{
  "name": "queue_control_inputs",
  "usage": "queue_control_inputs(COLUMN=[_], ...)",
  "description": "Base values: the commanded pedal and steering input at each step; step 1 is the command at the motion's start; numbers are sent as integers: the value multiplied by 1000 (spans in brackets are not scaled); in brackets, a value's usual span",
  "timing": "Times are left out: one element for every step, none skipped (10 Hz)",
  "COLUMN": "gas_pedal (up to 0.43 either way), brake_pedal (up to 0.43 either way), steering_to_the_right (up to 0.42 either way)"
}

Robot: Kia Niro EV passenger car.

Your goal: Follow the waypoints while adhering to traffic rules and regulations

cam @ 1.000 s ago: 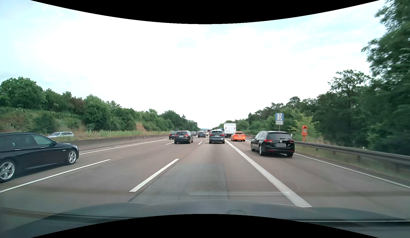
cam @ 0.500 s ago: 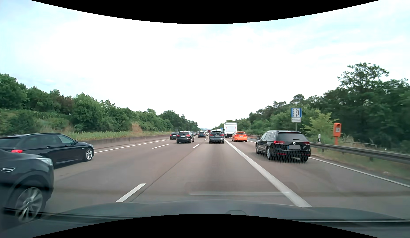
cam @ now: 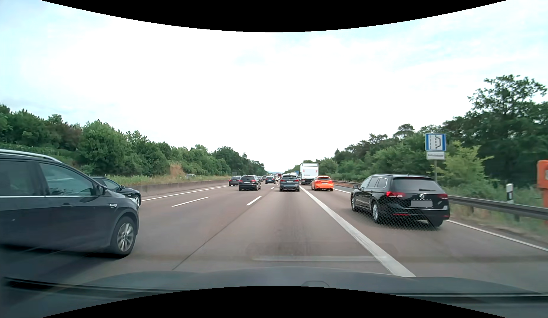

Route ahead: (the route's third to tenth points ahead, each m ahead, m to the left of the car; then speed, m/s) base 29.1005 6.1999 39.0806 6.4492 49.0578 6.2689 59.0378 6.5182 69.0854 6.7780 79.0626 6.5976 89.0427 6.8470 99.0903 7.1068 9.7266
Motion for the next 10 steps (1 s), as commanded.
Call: queue_control_inputs(gas_pedal=[79, 79, 79, 79, 79, 79, 79, 79, 79, 79], brake_pedal=[0, 0, 0, 0, 0, 0, 0, 0, 0, 0], steering_to_the_right=[-4, -4, -4, -4, -4, -4, -4, -4, -4, -3])
